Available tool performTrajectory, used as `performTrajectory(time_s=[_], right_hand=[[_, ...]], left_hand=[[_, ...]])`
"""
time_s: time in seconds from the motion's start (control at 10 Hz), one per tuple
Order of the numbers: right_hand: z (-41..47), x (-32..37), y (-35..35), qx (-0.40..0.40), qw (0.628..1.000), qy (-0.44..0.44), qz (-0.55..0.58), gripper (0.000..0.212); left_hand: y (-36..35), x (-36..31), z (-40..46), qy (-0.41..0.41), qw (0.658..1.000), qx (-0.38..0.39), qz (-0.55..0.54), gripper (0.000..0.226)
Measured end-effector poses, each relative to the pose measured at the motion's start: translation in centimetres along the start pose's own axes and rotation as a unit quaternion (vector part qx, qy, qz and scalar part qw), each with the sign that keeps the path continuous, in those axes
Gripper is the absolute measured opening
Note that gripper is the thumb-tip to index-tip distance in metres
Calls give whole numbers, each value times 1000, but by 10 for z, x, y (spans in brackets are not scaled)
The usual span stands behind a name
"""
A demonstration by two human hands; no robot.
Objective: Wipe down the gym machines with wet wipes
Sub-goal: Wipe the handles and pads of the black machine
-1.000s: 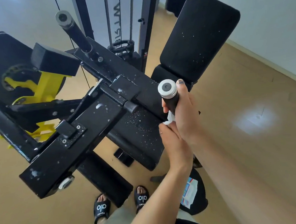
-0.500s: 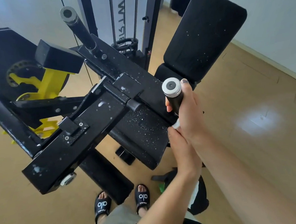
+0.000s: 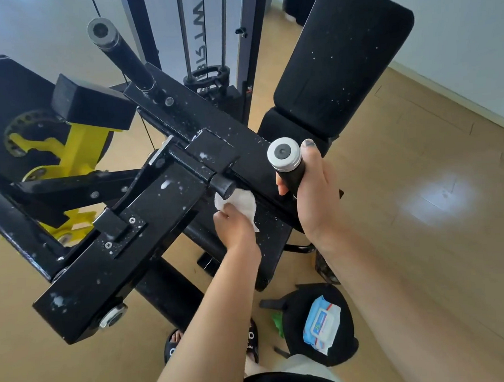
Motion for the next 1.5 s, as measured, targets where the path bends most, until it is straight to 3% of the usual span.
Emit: performTrajectory(time_s=[0.1, 0.2, 0.3, 0.4, 0.5, 0.6, 0.7, 0.8, 0.9, 1.0, 1.2, 1.3, 1.4, 1.5], right_hand=[[0, 0, 0, 0, 1000, 3, -2, 59], [1, 0, 0, -5, 1000, 5, 4, 56], [1, -1, 0, -2, 1000, 0, 2, 55], [1, 0, 0, -3, 1000, 0, 14, 55], [0, 0, -1, 5, 1000, 0, 15, 59], [-1, 0, 0, 12, 1000, 2, 12, 60], [0, 0, -1, 16, 1000, 0, 3, 59], [0, 1, 0, 4, 1000, 6, -3, 59], [0, -1, 0, 3, 1000, 1, 1, 55], [0, -1, 0, -2, 1000, -6, 15, 52], [1, -4, 1, -10, 1000, -13, 13, 53], [1, -3, 0, -5, 1000, -10, 17, 53], [1, -1, 0, -2, 1000, 3, 18, 55], [0, -1, 1, -8, 1000, 6, 6, 57]], left_hand=[[-5, 12, 31, -36, 999, -8, 9, 47], [-26, -19, -16, -18, 998, 43, -29, 47], [-38, -24, -23, -13, 999, 29, -19, 41], [-39, -17, -38, 4, 997, 29, -77, 31], [-43, 25, -61, -33, 996, 59, -63, 27], [-47, 45, -90, -37, 991, 113, -64, 41], [-39, 7, -65, -117, 991, 40, -45, 25], [-39, -23, -19, -103, 994, -7, -33, 27], [-39, -32, -7, -95, 995, 4, -12, 37], [-35, -22, -28, -72, 997, -7, 14, 23], [-47, 40, -76, 4, 995, 99, 12, 37], [-47, 32, -72, -7, 995, 96, 30, 28], [-40, -10, -40, -36, 999, 18, 3, 32], [-34, -41, -16, -60, 998, 6, 4, 43]])
Point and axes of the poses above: each hand's wrist, its own z-axis towards the middle knuckle, its own y-axis out of the back of the hand, x = y × z, the point moved 7 cm from there along z, towards the middle knuckle, and after that the axes turned 7 degrees about -x, right-handed, at the moved point
